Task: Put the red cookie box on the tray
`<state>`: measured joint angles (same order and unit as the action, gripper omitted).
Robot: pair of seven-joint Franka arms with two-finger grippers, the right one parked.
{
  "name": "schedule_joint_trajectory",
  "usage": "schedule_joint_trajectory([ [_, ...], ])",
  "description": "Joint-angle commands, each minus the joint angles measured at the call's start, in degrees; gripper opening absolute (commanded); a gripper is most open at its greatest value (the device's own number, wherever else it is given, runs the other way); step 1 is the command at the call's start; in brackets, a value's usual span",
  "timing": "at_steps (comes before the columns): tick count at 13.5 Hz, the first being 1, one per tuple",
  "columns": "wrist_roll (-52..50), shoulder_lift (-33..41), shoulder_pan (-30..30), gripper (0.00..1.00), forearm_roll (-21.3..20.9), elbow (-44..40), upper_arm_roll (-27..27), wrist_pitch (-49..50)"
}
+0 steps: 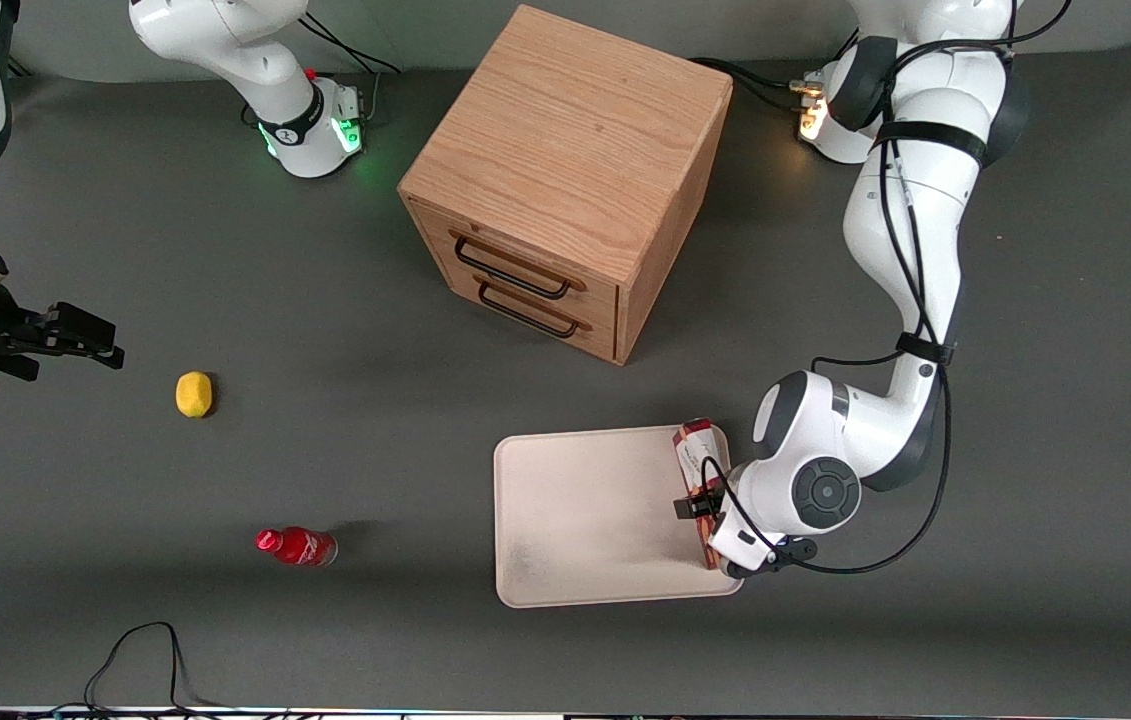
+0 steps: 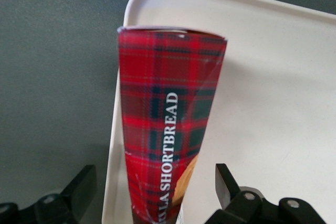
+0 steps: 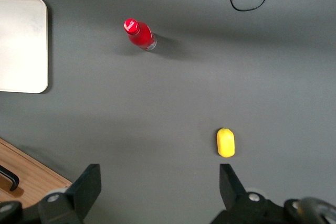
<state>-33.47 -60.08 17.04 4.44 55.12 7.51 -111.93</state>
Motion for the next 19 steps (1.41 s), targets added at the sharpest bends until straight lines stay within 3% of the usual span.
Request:
schedule_joint_trajectory([
  [1,-0.90,1.01,0.28,1.00,-0.57,0.96,-0.21,0.30],
  [9,0.33,10.41,-0.07,1.00,-5.05,0.78,-0.21,13.82],
  [13,11.80,19.09,-3.23,1.00,-6.45,2.53,-0.30,24.72],
  [19,19.93,40.72,-12.71,1.00,-6.55,24.40,-0.30,23.25],
])
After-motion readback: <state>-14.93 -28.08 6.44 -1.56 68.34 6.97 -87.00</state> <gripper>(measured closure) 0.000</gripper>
